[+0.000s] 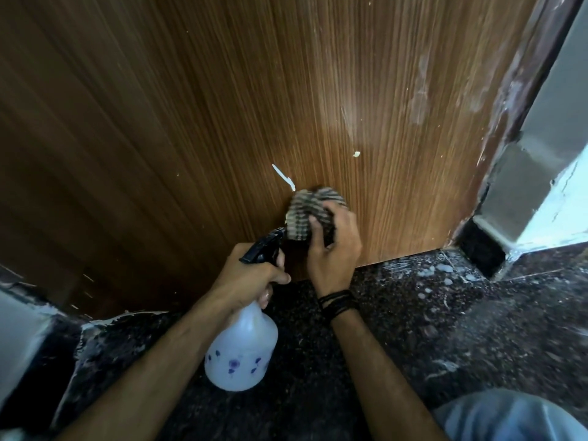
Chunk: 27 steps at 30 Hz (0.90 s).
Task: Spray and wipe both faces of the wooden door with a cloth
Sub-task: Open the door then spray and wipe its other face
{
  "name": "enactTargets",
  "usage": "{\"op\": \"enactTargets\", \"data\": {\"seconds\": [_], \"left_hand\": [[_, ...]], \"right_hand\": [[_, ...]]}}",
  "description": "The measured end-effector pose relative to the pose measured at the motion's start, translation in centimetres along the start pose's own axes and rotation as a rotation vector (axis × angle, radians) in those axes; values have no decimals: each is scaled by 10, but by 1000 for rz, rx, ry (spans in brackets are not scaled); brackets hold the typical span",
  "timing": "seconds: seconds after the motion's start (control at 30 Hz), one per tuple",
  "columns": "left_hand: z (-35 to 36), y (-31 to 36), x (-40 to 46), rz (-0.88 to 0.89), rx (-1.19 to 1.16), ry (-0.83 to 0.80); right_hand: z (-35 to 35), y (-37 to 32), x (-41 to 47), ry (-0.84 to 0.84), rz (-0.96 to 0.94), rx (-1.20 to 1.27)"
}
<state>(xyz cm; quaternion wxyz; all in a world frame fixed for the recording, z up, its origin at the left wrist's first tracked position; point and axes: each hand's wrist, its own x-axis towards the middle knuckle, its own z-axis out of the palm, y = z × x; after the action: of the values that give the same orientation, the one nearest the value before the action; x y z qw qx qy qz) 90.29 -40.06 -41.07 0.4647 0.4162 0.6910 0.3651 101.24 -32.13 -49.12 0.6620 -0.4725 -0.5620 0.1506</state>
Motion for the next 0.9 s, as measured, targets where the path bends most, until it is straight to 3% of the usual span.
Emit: {"op": "enactTargets", "data": {"seconds": [0.13, 0.2, 0.33, 0.4, 0.63, 0.8, 0.9], "left_hand": [[-2, -2, 3, -10, -21, 35], [-5, -4, 3, -12, -24, 37], [-5, -5, 1, -6, -10, 6], [-2, -4, 2, 1, 1, -2], [13, -4, 2, -14, 24, -27], [25, 3, 12, -24, 74, -75], [36, 10, 21, -17, 101, -104]], "right_hand": [[-3, -18, 12, -295, -339, -296], [-3, -14, 12, -330, -369, -295], [1, 8, 2, -22, -9, 29], [4, 15, -3, 107, 108, 76], [13, 45, -30, 94, 81, 17], [12, 58, -39, 182, 266, 40], [6, 53, -20, 209, 170, 22]]}}
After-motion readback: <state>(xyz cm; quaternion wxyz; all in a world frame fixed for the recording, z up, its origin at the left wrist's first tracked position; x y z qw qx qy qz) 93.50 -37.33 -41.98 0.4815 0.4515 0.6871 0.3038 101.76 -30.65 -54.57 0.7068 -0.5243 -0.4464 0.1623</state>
